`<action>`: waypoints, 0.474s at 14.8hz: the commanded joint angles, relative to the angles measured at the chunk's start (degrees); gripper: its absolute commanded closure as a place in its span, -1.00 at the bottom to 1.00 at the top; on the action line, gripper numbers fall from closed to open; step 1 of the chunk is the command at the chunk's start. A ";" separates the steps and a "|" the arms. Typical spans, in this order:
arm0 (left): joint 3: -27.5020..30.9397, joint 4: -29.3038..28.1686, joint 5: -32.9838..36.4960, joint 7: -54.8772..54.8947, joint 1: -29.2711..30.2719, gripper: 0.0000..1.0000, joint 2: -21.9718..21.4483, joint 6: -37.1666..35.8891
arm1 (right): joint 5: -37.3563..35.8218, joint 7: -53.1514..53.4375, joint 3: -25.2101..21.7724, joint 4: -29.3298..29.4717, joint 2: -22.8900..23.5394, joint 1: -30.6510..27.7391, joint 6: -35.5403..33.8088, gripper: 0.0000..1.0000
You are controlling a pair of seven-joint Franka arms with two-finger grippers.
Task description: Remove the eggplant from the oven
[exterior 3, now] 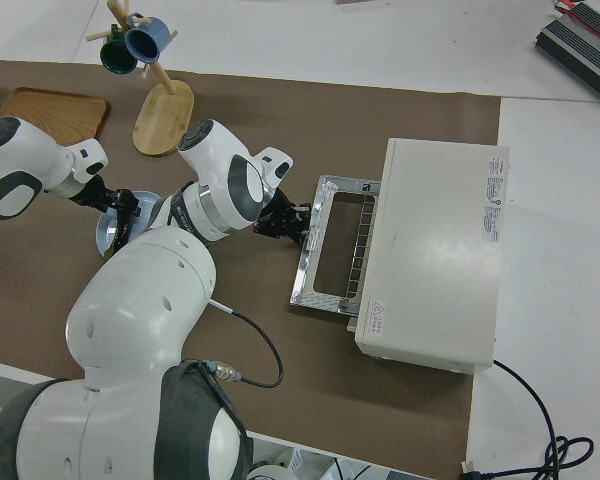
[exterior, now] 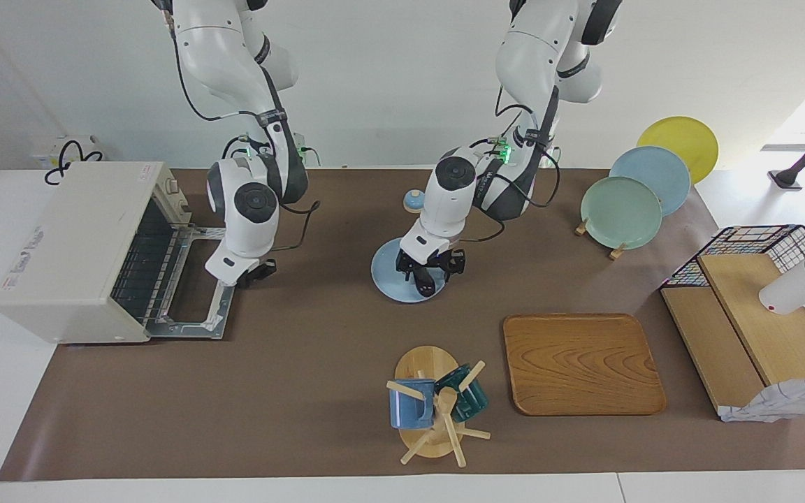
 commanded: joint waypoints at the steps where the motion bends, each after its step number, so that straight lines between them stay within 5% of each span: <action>1: 0.83 -1.73 -0.06 -0.88 -0.91 -1.00 -1.37 0.83 | -3.82 -4.77 0.40 0.70 -3.28 -2.90 -2.86 0.64; 7: 0.83 -1.82 -0.06 -2.02 -1.96 -0.98 -1.54 0.22 | -3.73 -14.26 0.32 6.41 -6.53 -4.92 -11.92 0.64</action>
